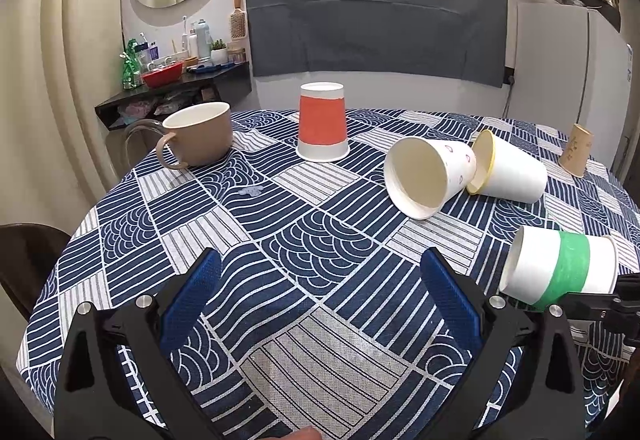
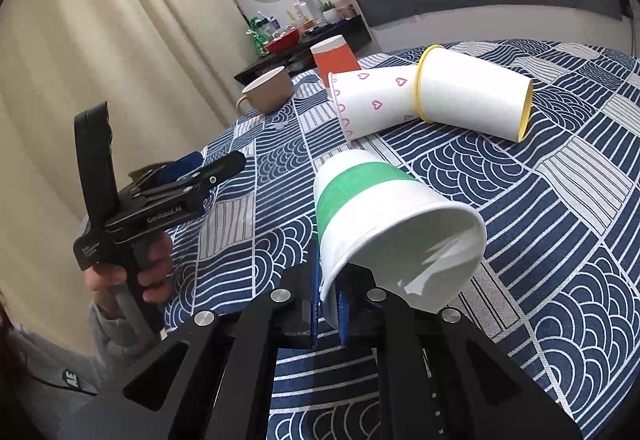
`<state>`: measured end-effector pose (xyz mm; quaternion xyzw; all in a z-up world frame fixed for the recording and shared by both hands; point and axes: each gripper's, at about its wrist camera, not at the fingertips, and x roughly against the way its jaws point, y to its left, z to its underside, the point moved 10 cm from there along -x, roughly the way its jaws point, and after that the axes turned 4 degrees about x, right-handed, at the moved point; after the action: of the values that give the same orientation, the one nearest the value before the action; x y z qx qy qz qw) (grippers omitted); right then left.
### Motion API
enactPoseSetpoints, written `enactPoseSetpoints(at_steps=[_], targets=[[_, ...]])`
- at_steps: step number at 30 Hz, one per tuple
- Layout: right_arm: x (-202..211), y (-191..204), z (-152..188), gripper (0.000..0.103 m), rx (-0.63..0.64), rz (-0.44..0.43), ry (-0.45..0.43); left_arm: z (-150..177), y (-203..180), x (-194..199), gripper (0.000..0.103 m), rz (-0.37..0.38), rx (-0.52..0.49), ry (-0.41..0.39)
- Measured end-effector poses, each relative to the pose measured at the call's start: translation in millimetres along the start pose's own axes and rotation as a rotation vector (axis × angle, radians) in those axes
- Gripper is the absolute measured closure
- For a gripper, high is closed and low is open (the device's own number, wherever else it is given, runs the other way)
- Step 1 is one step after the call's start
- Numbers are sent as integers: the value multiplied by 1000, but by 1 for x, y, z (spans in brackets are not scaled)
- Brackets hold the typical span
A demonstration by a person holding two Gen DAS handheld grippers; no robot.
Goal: Flip cup upside down
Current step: 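Lift the green-banded cup with the right tool and rotate it mouth-down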
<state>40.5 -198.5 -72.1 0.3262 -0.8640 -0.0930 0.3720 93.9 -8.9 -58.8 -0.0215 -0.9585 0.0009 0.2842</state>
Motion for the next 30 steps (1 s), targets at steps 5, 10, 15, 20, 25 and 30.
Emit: enactPoseSetpoints(at_steps=[5, 10, 15, 20, 25, 30], targets=[[6, -5, 1, 77, -8, 14, 0, 2, -16, 3, 6, 83, -28, 5], [26, -8, -2, 45, 26, 49, -33, 3, -42, 6, 6, 219, -52, 47], [47, -16, -5, 33, 54, 91, -62, -4, -78, 15, 6, 345, -228, 38], [66, -32, -10, 24, 70, 139, -90, -1, -112, 22, 6, 476, -452, 69], [76, -48, -12, 19, 64, 170, -102, 11, -142, 21, 6, 578, -697, 117], [74, -62, -9, 18, 48, 178, -82, 26, -164, 8, 6, 639, -953, 161]])
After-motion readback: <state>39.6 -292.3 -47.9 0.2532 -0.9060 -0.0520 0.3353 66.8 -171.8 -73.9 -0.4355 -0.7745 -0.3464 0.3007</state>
